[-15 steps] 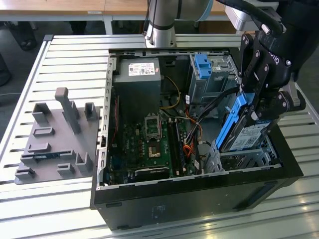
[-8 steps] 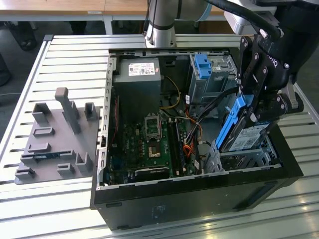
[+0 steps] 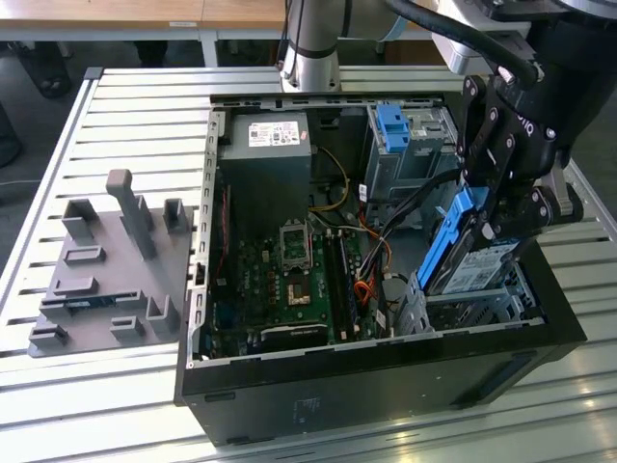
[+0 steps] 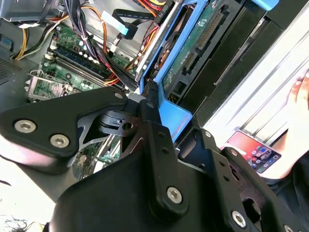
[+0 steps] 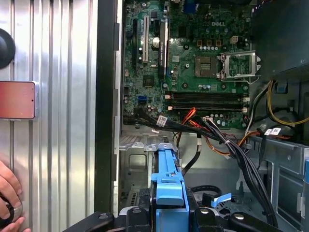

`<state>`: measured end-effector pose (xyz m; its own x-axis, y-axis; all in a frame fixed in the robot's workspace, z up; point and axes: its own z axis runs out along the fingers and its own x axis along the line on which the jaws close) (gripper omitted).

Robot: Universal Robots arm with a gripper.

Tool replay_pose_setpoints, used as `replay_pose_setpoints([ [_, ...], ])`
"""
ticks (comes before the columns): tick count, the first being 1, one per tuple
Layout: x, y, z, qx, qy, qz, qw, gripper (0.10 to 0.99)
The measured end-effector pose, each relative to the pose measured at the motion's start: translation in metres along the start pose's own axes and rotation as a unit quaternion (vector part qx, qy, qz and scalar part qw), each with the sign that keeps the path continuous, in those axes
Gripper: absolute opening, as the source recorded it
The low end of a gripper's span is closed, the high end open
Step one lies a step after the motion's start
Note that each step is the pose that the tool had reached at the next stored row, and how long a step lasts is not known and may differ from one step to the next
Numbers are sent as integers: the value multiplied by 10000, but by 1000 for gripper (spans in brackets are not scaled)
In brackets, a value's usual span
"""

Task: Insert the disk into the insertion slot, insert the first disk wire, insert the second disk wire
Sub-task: 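Insert the disk into the insertion slot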

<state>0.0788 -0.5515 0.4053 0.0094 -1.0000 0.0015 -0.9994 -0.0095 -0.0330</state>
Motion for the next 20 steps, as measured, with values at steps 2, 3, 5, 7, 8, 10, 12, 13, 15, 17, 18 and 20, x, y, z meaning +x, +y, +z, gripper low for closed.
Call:
replay_pose_setpoints([
  [2,0,1,11,0,0,0,10000,365],
  [3,0,1,16,0,-1,0,10000,365],
  [5,0,1,25,0,0,0,10000,365],
  [7,0,1,34,0,0,0,10000,365],
  [8,0,1,39,0,0,0,10000,365],
  [10,0,2,49,0,-1,0,10000,365],
  [12,0,2,58,0,0,0,10000,365],
  [13,0,2,63,0,-1,0,10000,365],
  [15,0,2,71,0,0,0,10000,365],
  [17,0,3,80,0,-1,0,10000,365],
  [18,0,3,85,0,0,0,10000,365],
  [20,0,3,94,0,-1,0,10000,365],
])
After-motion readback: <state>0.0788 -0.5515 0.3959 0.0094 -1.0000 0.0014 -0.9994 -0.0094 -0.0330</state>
